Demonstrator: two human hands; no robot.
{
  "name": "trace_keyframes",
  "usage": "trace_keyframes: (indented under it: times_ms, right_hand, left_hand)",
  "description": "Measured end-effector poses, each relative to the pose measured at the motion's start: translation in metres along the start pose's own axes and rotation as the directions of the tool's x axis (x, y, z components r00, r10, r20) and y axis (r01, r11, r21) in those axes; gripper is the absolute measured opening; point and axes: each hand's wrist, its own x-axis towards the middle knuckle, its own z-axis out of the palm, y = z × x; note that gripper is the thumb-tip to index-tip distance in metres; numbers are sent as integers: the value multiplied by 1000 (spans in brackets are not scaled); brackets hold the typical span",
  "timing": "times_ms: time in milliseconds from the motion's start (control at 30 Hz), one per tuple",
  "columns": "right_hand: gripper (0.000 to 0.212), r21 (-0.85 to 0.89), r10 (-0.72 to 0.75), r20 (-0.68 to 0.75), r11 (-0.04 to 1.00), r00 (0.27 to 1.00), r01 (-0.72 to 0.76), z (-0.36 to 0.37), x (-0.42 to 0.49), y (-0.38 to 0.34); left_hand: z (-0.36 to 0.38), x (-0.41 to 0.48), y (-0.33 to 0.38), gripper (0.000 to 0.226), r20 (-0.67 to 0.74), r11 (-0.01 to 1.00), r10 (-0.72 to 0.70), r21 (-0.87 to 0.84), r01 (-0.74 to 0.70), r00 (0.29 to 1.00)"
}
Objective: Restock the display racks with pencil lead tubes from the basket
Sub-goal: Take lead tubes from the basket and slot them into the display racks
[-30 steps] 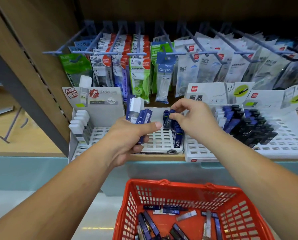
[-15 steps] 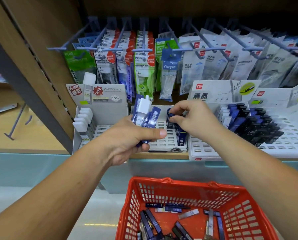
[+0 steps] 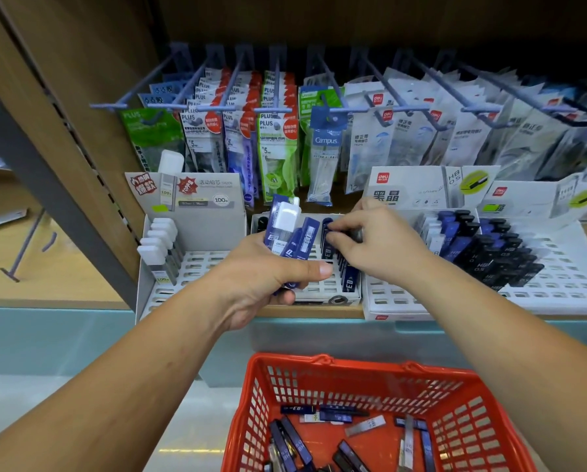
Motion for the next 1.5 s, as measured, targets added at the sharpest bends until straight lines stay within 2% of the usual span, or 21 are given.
trace_keyframes:
  times_ms: [67,100,133,167,200,300,433,567,667,733,800,867,1000,1100,1200,1300,1400,1500]
  right_hand:
    - [18,227,48,-60,973,997,-33,-9,-2,-6]
    - [15,410,92,-23,909,995,-74,-15,-3,-10]
    - [12,582,123,64,802,990,-137,-19,-6,-14]
    - [11,681,126,145,707,981,-192,-21,-9,-19]
    - [11,722,111,187,658,976,-213,-20,-12,-22]
    - [9,770,120,191,597,974,-224,-13,-17,-24]
    - [10,790,156,201,558,967,-254,-20,-18,-14]
    - [15,892,85,237,376,968,-251,-30,-23,-8]
    - [17,904,9,297,318,955,-284,-39,-31,-3]
    - [11,903,-13,334,292,942,-316,-42,-36,-1]
    - [18,889,-11,356,312,934,-335,-44,-40,2]
    - [22,858,-11,381,377,925,-349,-44,-42,3]
    - [11,730,30,347,619,937,-290,-38,-46,-2]
    - [16,662,54,259,717,964,-218,-32,-44,-10]
    - [25,651,31,210,741,977,-164,-29,-41,-15]
    - [37,665,49,180,730,983,-158,-28,-36,-17]
    - [25,708,119,75,693,990,-137,-26,-29,-14]
    - [12,674,154,16,728,988,-124,-20,-24,-11]
  left_hand:
    - [2,1,0,43,2,1000,2,0,-2,1000]
    - [2,1,0,46,4,1000,3,5,-3,1000]
    - [3,2,0,45,7,1000,10,13,-10,1000]
    - [4,3,0,40,10,1000,19,21,-19,1000]
    - [6,3,0,37,15,999,26,28,-26,1000]
    - [11,2,2,33,23,999,29,33,-29,999]
    - [13,0,5,35,-11,993,55,-100,-56,998]
    - [10,-3,7,20,-58,970,29,-238,-42,998]
    - [9,-6,9,12,-62,937,5,-348,-26,998]
    - [8,-7,10,22,-74,917,8,-398,-37,997]
    - [8,-7,11,30,-108,910,15,-411,-58,994]
    - [10,-7,11,27,-139,916,26,-393,-79,990]
    - [13,-6,11,21,-197,947,75,-292,-131,978]
    - [15,-6,10,17,-193,969,114,-195,-152,975]
    - [16,-7,11,20,-176,973,144,-156,-172,974]
    - [12,-6,12,27,-209,965,133,-194,-174,969]
    - [3,-6,11,26,-244,986,76,-126,-109,967]
    - [-1,-7,8,34,-207,997,17,-68,-32,978]
